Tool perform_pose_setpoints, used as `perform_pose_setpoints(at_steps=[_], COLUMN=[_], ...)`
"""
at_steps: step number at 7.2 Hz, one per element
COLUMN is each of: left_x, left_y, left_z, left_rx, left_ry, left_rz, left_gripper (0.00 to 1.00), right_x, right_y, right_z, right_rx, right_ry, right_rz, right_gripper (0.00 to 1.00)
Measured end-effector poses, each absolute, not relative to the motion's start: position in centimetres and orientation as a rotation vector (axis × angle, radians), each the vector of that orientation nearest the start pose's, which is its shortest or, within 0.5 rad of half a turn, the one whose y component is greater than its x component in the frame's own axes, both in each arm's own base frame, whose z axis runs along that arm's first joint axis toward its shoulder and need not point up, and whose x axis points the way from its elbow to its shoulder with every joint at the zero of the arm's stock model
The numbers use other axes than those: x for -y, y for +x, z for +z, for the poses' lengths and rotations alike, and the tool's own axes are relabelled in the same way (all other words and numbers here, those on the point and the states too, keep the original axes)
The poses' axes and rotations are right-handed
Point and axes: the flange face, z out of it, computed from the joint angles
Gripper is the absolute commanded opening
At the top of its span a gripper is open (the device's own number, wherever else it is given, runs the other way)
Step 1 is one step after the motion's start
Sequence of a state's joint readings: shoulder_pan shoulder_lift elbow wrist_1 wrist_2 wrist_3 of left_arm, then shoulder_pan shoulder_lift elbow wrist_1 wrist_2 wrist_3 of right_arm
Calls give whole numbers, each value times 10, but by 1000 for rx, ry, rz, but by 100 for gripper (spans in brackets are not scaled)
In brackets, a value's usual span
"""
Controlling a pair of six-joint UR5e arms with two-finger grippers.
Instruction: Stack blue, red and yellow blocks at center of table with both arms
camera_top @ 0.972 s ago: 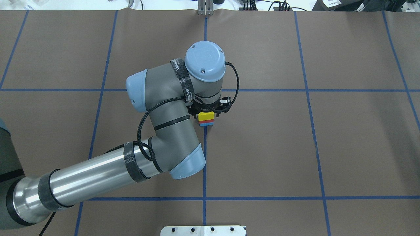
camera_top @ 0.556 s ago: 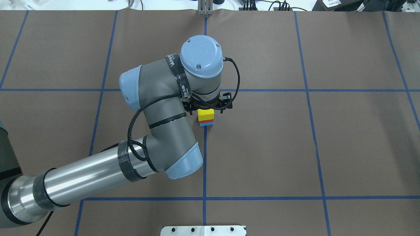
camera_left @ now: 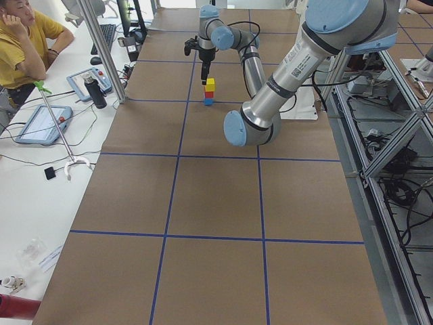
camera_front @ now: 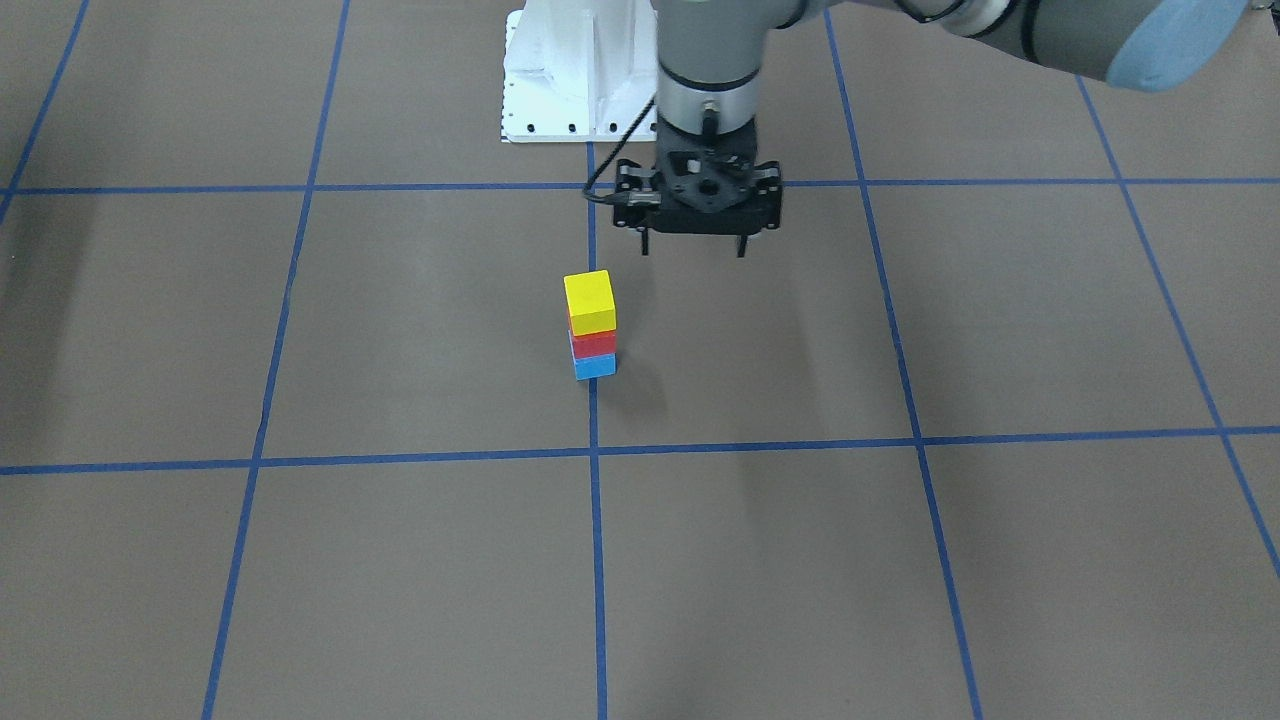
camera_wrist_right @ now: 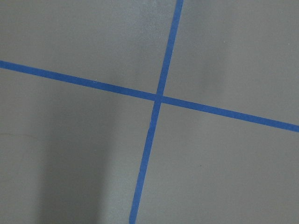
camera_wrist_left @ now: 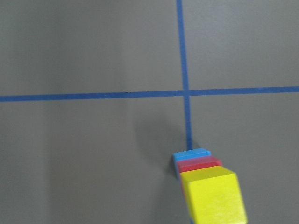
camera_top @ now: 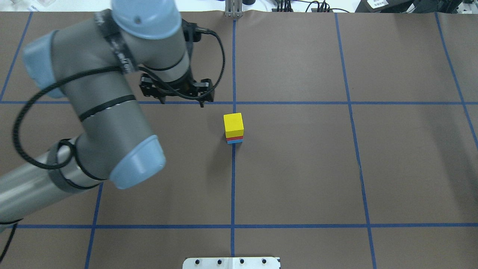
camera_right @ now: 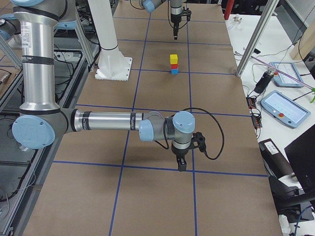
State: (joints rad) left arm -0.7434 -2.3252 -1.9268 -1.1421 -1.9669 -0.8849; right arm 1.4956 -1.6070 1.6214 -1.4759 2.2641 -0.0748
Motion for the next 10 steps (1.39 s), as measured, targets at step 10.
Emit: perform_pose_setpoints(at_steps=[10], left_x=[459], left_y=[-73], left_z=[619], left_rx=[-625], left_ry=[227], left_rz=[303], left_gripper=[100], right_x=[480], right_y=[53], right_z=[652], right_rx=[694], right_ry=[121], right_rz=[-175], right_gripper=[99])
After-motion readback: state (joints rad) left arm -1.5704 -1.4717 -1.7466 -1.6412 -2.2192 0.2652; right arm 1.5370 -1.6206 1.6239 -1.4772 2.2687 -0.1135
